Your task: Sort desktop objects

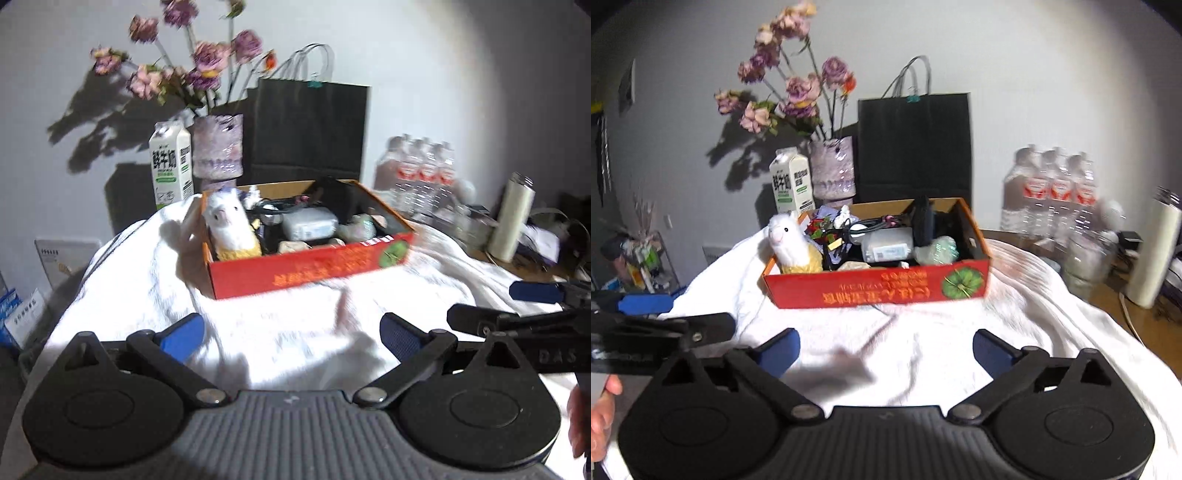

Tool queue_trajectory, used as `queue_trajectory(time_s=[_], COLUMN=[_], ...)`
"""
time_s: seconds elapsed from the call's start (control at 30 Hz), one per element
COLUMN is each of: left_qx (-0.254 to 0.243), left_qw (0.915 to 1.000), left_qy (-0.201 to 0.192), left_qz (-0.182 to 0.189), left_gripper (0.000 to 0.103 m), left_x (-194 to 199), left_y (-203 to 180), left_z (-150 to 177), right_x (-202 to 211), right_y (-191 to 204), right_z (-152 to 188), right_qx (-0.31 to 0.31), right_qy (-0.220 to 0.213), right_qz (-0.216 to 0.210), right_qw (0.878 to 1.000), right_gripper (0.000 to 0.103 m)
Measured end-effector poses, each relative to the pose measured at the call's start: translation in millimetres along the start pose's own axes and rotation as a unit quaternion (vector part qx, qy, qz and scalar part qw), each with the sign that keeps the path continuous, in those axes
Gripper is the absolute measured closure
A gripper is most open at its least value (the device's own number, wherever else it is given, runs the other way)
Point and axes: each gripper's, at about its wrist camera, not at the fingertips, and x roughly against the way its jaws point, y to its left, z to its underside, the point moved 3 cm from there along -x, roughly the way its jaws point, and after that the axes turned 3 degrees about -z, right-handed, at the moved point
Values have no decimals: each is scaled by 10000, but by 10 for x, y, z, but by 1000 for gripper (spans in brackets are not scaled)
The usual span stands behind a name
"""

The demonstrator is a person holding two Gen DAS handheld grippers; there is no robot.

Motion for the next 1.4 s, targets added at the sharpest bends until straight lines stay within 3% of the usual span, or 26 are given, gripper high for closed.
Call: queue_trajectory(time_s=[0.17, 0.33, 0.47, 0.6, 0.9, 1.13, 1.4], left_qx=[-147, 197, 127, 374, 322, 187, 134], left_qw=[9992, 9995, 9997, 9987, 9976, 9971, 9970], left_qy=[-355, -23, 153, 338, 595, 736, 754], left_qz=[108, 226, 154, 122, 163, 106, 68], left_gripper=[0, 0, 0, 0, 0, 0, 0], left_x=[437, 459, 270, -56, -556, -745, -765], left_y=[-148, -95, -27, 82, 105, 96, 85], left_z=[379, 715, 840, 925, 966, 988, 984], right_x=[409, 567, 430, 232, -267, -470, -580], right_y=[0, 29, 61, 50, 19, -8, -72], right_z=[399, 752, 964, 1006, 986, 1014, 1046], right_qx=[-19, 38, 110, 25, 40, 316, 134], right_qy=[-151, -106, 147, 189, 365, 514, 748], right_qz=[286, 373, 334, 337, 330, 569, 446], right_qw=[9995, 9992, 9993, 9993, 9988, 9966, 9961], right_gripper=[1, 0, 0, 0, 1, 0, 0])
